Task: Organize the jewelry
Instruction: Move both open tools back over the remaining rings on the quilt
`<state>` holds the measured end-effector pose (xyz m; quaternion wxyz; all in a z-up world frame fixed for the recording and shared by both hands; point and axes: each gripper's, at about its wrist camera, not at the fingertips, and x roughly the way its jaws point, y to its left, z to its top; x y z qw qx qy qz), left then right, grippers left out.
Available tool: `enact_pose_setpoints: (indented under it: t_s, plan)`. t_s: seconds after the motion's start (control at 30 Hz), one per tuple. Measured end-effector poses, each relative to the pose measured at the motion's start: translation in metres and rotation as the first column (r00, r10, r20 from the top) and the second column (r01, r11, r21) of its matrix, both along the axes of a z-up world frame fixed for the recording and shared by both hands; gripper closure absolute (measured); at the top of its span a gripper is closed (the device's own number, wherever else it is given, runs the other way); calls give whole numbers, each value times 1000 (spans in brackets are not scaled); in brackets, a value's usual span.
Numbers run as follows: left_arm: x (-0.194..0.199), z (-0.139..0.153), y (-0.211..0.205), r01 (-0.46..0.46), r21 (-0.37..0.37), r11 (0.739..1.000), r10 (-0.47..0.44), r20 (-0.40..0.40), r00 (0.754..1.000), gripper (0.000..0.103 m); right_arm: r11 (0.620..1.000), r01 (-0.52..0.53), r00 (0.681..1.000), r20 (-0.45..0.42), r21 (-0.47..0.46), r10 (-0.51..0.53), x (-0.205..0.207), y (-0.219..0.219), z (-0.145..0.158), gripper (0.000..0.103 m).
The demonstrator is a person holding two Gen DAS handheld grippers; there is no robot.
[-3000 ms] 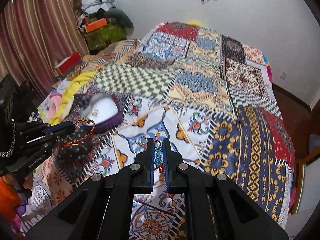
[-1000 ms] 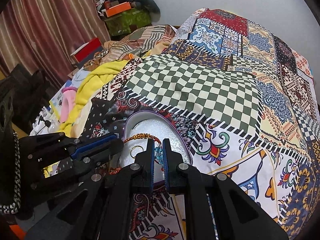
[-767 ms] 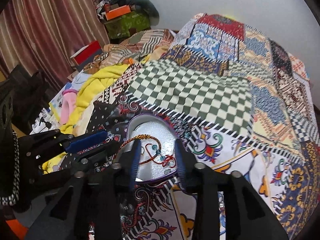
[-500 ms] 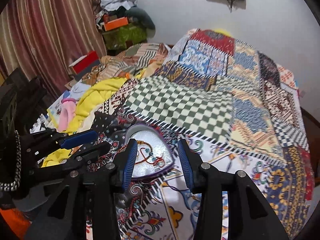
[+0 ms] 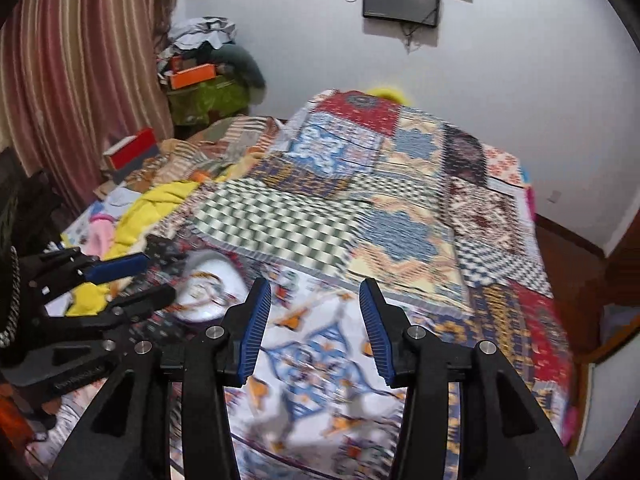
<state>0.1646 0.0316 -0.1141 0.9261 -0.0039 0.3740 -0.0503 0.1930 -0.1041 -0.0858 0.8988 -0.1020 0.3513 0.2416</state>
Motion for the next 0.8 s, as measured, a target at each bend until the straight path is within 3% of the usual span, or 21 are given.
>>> enact_pose_setpoints:
  t_s: [0.23,0.43,0.73,0.8]
  plan:
    - [10,-17,-37,80,4,997,-80,-58,995,62,997,55,998,-28,-52,-57,1,-35,-18,61]
    - [20,-42,-63,140,13,990,-137,-125,983,62,994,77,990,-112,-74,-85,7,-59,-45,61]
    - [35,-81,-87,202,26,979,-192,-212,958,62,996,37,970,-236,-85,-56,14,-61,-85,61]
    - [39,-86,-89,210,28,977,-199,-223,954,66,996,17,964,-262,-87,-39,15,-58,-92,61]
